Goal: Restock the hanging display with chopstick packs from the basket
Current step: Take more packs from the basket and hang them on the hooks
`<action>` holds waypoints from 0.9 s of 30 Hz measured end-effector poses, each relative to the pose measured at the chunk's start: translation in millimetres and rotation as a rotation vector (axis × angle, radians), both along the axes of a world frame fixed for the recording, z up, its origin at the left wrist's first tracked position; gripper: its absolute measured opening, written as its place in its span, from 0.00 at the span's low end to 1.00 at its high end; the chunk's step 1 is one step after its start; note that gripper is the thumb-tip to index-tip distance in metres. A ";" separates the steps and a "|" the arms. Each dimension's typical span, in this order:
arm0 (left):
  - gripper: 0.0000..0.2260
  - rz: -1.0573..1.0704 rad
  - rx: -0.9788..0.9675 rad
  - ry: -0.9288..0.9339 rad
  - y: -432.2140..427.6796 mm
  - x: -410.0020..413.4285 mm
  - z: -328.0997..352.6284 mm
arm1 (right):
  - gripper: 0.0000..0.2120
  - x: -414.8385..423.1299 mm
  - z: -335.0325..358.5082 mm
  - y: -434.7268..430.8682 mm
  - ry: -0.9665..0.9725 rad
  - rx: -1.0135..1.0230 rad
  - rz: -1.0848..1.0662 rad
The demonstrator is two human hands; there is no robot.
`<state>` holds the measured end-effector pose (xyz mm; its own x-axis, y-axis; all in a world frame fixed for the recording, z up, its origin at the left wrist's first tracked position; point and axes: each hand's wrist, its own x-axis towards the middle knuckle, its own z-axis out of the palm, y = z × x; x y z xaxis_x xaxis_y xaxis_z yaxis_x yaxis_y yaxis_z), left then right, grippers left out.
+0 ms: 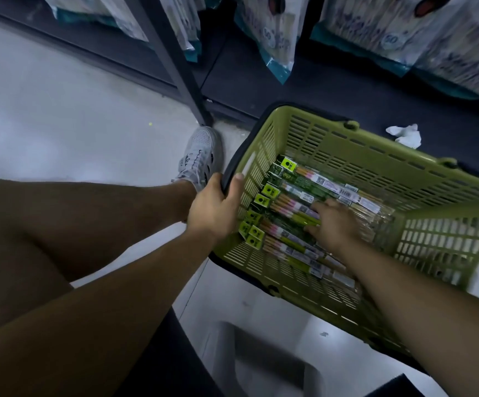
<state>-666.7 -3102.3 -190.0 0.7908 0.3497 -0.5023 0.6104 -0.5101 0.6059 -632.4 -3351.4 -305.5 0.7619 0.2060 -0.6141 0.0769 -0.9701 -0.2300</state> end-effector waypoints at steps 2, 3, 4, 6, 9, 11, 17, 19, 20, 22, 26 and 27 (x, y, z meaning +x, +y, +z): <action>0.23 0.002 -0.005 -0.002 1.1 0.0 -0.7 | 0.23 4.0 2.4 -1.7 0.001 0.023 -0.002; 0.23 0.005 -0.004 -0.003 1.6 0.3 -1.0 | 0.21 4.8 3.4 -2.4 -0.005 0.028 -0.004; 0.22 0.001 0.000 -0.001 2.3 0.7 -1.1 | 0.21 5.0 4.2 -3.1 -0.008 0.025 -0.003; 0.21 -0.009 0.002 0.006 3.5 1.2 -1.8 | 0.22 3.8 6.3 -4.1 0.003 0.013 -0.009; 0.22 0.001 -0.028 0.027 5.5 0.9 -3.6 | 0.22 0.8 8.5 -5.4 0.043 0.023 0.012; 0.22 0.003 -0.032 0.042 6.8 -0.6 -3.0 | 0.19 1.9 11.6 -7.3 0.072 0.043 0.032; 0.12 -0.250 0.251 -0.526 -9.3 -0.2 20.1 | 0.05 18.8 47.1 -2.9 -0.003 0.299 -0.155; 0.10 -0.254 0.088 -0.353 -25.7 4.9 26.1 | 0.03 20.5 71.0 13.9 -0.087 0.467 -0.222; 0.14 -0.195 -0.019 -0.199 -34.7 6.9 26.1 | 0.03 18.7 82.6 24.3 -0.125 0.543 -0.220; 0.18 0.043 -0.349 0.050 -50.5 9.9 26.5 | 0.07 10.0 101.8 45.0 -0.163 0.665 -0.167; 0.11 0.432 -0.736 -0.021 -65.6 16.6 29.3 | 0.14 -6.0 118.1 62.4 -0.131 0.740 -0.054; 0.11 0.459 -0.683 -0.058 -63.7 19.0 31.7 | 0.14 -6.2 117.0 59.3 -0.118 0.759 -0.082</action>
<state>-647.7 -3166.0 -158.2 0.6748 0.2766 -0.6842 0.6266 0.2752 0.7292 -638.6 -3292.1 -188.5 0.8446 0.4779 -0.2414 0.0765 -0.5539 -0.8290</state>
